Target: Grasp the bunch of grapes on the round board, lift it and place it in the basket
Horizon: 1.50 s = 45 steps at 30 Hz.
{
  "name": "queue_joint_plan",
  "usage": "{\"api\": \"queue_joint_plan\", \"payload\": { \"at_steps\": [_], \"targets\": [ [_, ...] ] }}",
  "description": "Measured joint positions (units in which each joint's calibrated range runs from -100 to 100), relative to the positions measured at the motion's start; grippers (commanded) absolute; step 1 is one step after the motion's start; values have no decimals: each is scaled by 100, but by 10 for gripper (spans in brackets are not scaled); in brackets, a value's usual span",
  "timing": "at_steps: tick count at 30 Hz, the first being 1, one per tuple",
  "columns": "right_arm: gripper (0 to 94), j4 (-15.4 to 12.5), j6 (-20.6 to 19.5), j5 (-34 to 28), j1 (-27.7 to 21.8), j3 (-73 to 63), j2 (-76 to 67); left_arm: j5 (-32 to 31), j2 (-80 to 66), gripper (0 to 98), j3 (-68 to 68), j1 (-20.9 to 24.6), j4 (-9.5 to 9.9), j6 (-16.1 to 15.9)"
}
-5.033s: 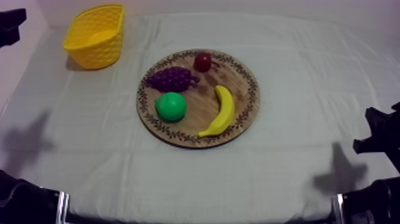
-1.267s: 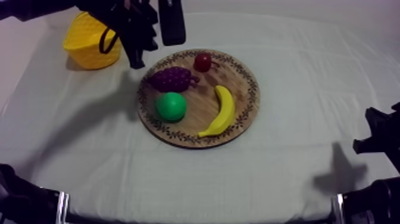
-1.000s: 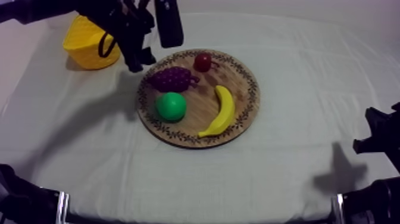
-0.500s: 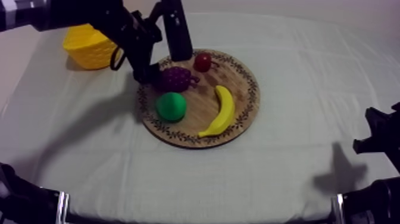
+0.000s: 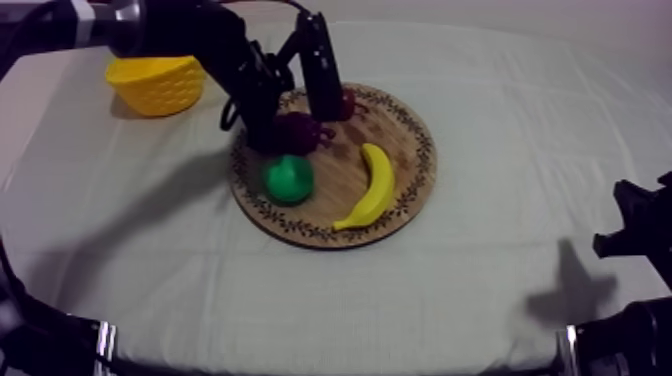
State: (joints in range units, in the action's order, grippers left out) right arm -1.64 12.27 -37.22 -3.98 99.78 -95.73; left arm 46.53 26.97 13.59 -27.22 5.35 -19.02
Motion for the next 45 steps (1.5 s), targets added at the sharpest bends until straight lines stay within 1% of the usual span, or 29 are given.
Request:
{"api": "queue_joint_plan", "payload": {
  "at_steps": [10, 17, 20, 29, 32, 35, 41, 45],
  "targets": [
    [5, 0, 0, 0, 0, 0, 0, -52, 617, 803, -296, 16, -86, -38],
    [5, 0, 0, 6, 0, 0, 0, 311, 1025, 805, -740, 71, -219, -131],
    [5, 0, 0, 6, 0, 0, 0, 361, 1079, 800, -812, 71, -231, -131],
    [5, 0, 0, 6, 0, 0, 0, 369, 1147, 743, -832, 115, -284, -111],
    [5, 0, 0, 6, 0, 0, 0, 369, 1147, 717, -832, 121, -283, -111],
    [5, 0, 0, 6, 0, 0, 0, 369, 1167, 670, -832, 121, -291, -107],
    [5, 0, 0, 6, 0, 0, 0, 361, 1176, 495, -832, 117, -287, -85],
    [5, 0, 0, 6, 0, 0, 0, 360, 1178, 427, -832, 117, -286, -53]
  ]
}}
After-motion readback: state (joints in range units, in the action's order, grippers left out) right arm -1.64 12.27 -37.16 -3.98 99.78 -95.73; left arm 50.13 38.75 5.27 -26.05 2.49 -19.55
